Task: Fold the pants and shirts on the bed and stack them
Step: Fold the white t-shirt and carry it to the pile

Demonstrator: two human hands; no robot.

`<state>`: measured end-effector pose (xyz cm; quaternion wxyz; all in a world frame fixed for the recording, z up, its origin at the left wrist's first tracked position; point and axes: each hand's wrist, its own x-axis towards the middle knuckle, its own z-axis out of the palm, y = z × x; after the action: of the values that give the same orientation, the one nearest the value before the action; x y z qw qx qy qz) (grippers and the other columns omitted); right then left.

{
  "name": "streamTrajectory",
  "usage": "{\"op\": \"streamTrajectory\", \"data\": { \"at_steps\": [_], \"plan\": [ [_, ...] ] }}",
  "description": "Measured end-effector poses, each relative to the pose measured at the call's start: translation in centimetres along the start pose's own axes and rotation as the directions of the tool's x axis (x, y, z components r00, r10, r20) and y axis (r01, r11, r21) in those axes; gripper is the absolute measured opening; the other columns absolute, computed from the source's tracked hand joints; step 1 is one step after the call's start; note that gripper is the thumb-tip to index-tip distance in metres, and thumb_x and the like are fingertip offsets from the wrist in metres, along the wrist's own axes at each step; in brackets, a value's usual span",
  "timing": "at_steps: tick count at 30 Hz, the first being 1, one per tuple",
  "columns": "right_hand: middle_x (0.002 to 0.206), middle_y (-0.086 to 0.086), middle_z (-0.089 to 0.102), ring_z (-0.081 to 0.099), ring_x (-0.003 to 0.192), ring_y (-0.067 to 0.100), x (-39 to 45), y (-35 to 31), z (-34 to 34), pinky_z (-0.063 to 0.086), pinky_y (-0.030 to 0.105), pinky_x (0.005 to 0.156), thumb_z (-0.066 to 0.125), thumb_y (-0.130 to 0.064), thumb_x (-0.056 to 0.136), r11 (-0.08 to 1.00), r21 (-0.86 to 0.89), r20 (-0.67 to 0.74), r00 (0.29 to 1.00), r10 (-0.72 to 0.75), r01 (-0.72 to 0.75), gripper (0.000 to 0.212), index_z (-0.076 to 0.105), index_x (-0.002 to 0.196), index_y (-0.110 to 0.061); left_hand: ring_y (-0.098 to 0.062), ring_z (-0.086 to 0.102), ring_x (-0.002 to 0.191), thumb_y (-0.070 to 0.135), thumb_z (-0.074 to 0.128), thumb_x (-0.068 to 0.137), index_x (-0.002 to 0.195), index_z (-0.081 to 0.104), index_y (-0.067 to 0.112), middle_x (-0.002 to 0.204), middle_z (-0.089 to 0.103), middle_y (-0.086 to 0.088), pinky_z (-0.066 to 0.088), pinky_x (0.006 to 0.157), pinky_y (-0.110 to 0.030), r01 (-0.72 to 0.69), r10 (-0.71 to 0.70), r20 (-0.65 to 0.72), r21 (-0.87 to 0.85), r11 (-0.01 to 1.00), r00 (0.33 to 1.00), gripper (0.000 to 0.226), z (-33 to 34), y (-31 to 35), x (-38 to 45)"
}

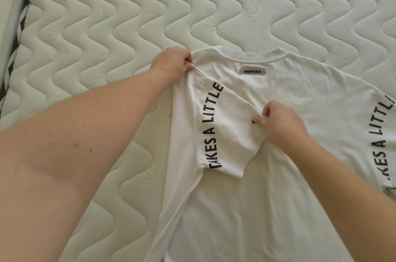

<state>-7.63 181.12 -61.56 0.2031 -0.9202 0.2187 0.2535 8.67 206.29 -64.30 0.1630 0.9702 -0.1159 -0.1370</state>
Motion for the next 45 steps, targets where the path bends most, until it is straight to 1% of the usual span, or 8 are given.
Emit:
{"op": "streamTrajectory", "data": {
  "at_steps": [3, 9, 17, 23, 27, 33, 38, 45],
  "plan": [
    [0.085, -0.001, 0.059, 0.053, 0.075, 0.018, -0.2, 0.3, -1.9, 0.035, 0.033, 0.057, 0.071, -0.037, 0.086, 0.990, 0.108, -0.057, 0.995, -0.084, 0.090, 0.026, 0.050, 0.079, -0.023, -0.029, 0.056, 0.104, 0.035, 0.063, 0.093, 0.098, 0.066, 0.015, 0.108, 0.061, -0.008, 0.039, 0.079, -0.035, 0.011, -0.011, -0.018, 0.029, 1.000, 1.000, 0.021, 0.0, -0.2, 0.0],
    [0.082, -0.005, 0.057, 0.051, 0.071, 0.011, 0.7, 0.9, -2.4, 0.037, 0.029, 0.056, 0.072, -0.032, 0.085, 0.969, 0.193, -0.191, 0.974, -0.119, 0.157, 0.022, 0.055, 0.084, -0.020, -0.032, 0.055, 0.103, 0.039, 0.065, 0.091, 0.099, 0.067, 0.013, 0.107, 0.059, -0.010, 0.040, 0.082, -0.037, 0.048, -0.046, -0.067, 0.021, 0.999, 0.997, 0.028, 0.5, -0.5, 0.2],
    [0.116, 0.006, 0.055, 0.047, 0.114, 0.029, 0.0, 1.9, 1.6, 0.033, 0.038, 0.097, 0.063, -0.033, 0.093, 0.976, 0.190, -0.312, 0.949, -0.048, 0.111, 0.036, 0.056, 0.124, -0.017, -0.029, 0.046, 0.114, 0.031, 0.069, 0.087, 0.119, 0.057, 0.013, 0.127, 0.043, -0.012, 0.043, 0.096, -0.041, 0.112, -0.132, -0.219, -0.104, 0.988, 0.967, 0.038, 1.8, 0.9, -1.9],
    [0.117, 0.008, 0.050, 0.048, 0.109, 0.029, -7.9, -0.4, 5.1, 0.031, 0.037, 0.098, 0.071, -0.019, 0.083, 0.943, 0.175, -0.478, 0.862, -0.171, 0.283, 0.043, 0.058, 0.124, -0.018, -0.023, 0.051, 0.104, 0.026, 0.071, 0.084, 0.114, 0.052, 0.013, 0.117, 0.046, -0.007, 0.045, 0.091, -0.037, 0.137, -0.219, -0.242, -0.314, 0.939, 0.945, 0.038, 3.2, 2.4, -7.2],
    [0.080, -0.013, 0.062, 0.060, 0.076, 0.015, -13.3, -2.5, 8.7, 0.046, 0.034, 0.068, 0.060, -0.035, 0.092, 0.905, 0.352, -0.227, 0.959, -0.167, 0.241, 0.011, 0.063, 0.101, -0.028, -0.015, 0.051, 0.082, 0.027, 0.068, 0.087, 0.103, 0.051, 0.015, 0.100, 0.050, 0.000, 0.043, 0.075, -0.028, 0.121, -0.230, -0.231, -0.409, 0.905, 0.945, 0.026, 5.1, 2.8, -13.4],
    [0.076, 0.001, 0.072, 0.071, 0.077, 0.024, -15.4, -3.7, 12.8, 0.058, 0.041, 0.073, 0.051, -0.057, 0.091, 0.917, 0.392, 0.240, 0.970, -0.033, -0.066, 0.044, 0.069, 0.079, -0.019, -0.015, 0.052, 0.075, 0.029, 0.061, 0.092, 0.093, 0.050, 0.021, 0.082, 0.055, 0.003, 0.034, 0.066, -0.025, 0.395, -0.503, -0.088, -0.510, 0.764, 0.860, 0.014, 7.2, 2.1, -24.1],
    [0.080, 0.009, 0.071, 0.069, 0.076, 0.031, -14.4, -4.0, 13.8, 0.057, 0.044, 0.074, 0.053, -0.026, 0.085, 0.889, 0.449, 0.221, 0.975, -0.017, -0.087, 0.019, 0.064, 0.081, -0.010, -0.017, 0.058, 0.076, 0.046, 0.054, 0.094, 0.089, 0.053, 0.024, 0.074, 0.058, 0.012, 0.036, 0.065, -0.029, 0.458, -0.446, 0.131, -0.417, 0.785, 0.885, 0.023, 8.4, 2.9, -33.1],
    [0.074, 0.010, 0.074, 0.073, 0.063, 0.022, -14.0, -2.4, 13.9, 0.061, 0.046, 0.072, 0.054, -0.022, 0.093, 0.814, 0.559, 0.287, 0.958, -0.015, -0.155, 0.016, 0.063, 0.088, -0.009, -0.026, 0.059, 0.105, 0.033, 0.061, 0.092, 0.118, 0.051, 0.013, 0.113, 0.061, -0.007, 0.048, 0.089, -0.039, 0.475, -0.338, 0.402, -0.314, 0.822, 0.851, 0.035, 8.5, 2.8, -39.9]
  ]
}}
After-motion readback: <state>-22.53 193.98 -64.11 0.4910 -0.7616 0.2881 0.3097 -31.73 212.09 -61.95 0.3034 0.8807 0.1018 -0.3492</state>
